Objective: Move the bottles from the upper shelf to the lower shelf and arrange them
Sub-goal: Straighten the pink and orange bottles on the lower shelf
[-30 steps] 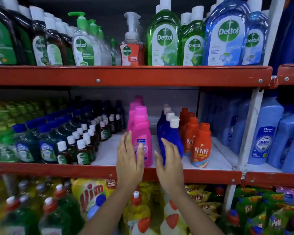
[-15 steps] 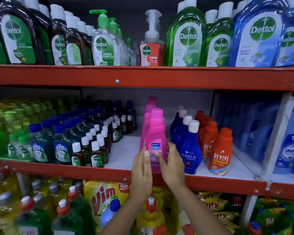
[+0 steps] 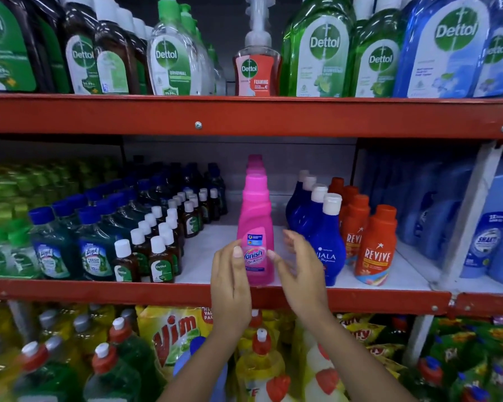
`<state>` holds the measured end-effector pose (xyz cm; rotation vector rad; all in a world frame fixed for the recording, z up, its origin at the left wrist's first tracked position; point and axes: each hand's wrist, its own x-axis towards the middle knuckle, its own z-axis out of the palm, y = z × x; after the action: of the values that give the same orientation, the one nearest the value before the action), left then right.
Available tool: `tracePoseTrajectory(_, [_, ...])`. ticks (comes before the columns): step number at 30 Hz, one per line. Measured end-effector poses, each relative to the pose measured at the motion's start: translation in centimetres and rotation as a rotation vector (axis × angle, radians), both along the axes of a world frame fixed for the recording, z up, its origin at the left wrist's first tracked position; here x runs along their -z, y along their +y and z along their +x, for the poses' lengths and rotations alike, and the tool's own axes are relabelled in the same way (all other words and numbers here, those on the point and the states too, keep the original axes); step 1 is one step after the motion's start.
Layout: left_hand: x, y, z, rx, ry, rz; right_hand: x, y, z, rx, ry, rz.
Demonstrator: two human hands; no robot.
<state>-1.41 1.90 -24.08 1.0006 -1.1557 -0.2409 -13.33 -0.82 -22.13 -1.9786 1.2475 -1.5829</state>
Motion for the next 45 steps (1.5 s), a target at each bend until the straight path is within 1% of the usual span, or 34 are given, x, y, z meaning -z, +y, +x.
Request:
tracePoseTrajectory(3, [0.2, 0.2, -2.0, 0.045, 0.017, -0.026, 0.9, 0.8, -3.0, 0.162, -0.079, -0.187])
tracePoseTrajectory(5, [-0.2, 0.0, -3.9, 0.138, 0.04, 0.023, 1.2, 0.7, -5.0, 0.284, -0.082, -0.244])
tracePoseTrajectory(6, [-0.5, -0.3, -5.0, 0.201, 0.045, 0.063, 1.2, 0.5, -5.8, 0.311, -0.085, -0.234])
tracePoseTrajectory(8, [-1.3, -0.9, -6.9, 0.32, 0.022, 0.145, 1.0, -0.1, -7.1, 0.298, -0.078, -0.163])
tracePoseTrajectory(10, [-2.1, -1.7, -8.2, 0.417, 0.026, 0.218, 0.9, -0.7, -7.9, 0.208, -0.066, -0.067])
tracePoseTrajectory(12, [-2.3, -2.4, -9.0, 0.46, 0.039, 0.266, 0.9, -1.4, -8.4, 0.124, -0.054, -0.013])
tracePoseTrajectory(17, [-1.4, -2.6, -9.8, 0.406, 0.033, 0.263, 0.8, -2.6, -9.4, 0.063, -0.063, 0.006])
tracePoseTrajectory(21, [-1.3, -2.1, -10.4, 0.368, 0.061, 0.232, 0.6, -3.2, -9.7, -0.02, -0.088, 0.079])
tracePoseTrajectory(29, [-1.1, -2.1, -11.3, 0.291, 0.101, 0.196, 0.4, -2.6, -9.9, -0.085, -0.116, 0.126])
tracePoseTrajectory(31, [-0.7, -2.1, -11.9, 0.206, 0.078, 0.143, 0.4, -1.7, -10.3, -0.059, -0.129, 0.066])
tracePoseTrajectory(33, [-0.5, -1.9, -12.8, 0.046, 0.014, 0.074, 0.4, -0.8, -11.2, 0.04, -0.178, -0.075])
tracePoseTrajectory(35, [-0.7, -1.7, -14.1, -0.036, -0.052, -0.003, 0.4, -0.3, -12.7, 0.159, -0.247, -0.186])
tracePoseTrajectory(36, [-0.9, -1.7, -14.9, -0.025, -0.085, -0.029, 0.4, -0.4, -13.6, 0.191, -0.281, -0.205])
tracePoseTrajectory(38, [-1.3, -2.0, -16.7, 0.108, -0.108, 0.0, 0.3, -0.8, -15.0, 0.196, -0.324, -0.163])
tracePoseTrajectory(40, [-1.9, -2.6, -18.4, 0.315, -0.098, 0.108, 0.3, -1.5, -16.0, 0.162, -0.322, -0.057])
tracePoseTrajectory(41, [-2.1, -2.9, -19.1, 0.387, -0.092, 0.174, 0.3, -1.9, -16.3, 0.133, -0.319, -0.006])
tracePoseTrajectory(43, [-2.3, -3.7, -19.9, 0.452, -0.051, 0.281, 0.4, -2.4, -16.9, 0.078, -0.318, 0.058])
tracePoseTrajectory(45, [-2.3, -4.4, -20.1, 0.48, 0.009, 0.364, 0.6, -2.9, -17.4, 0.055, -0.299, 0.081])
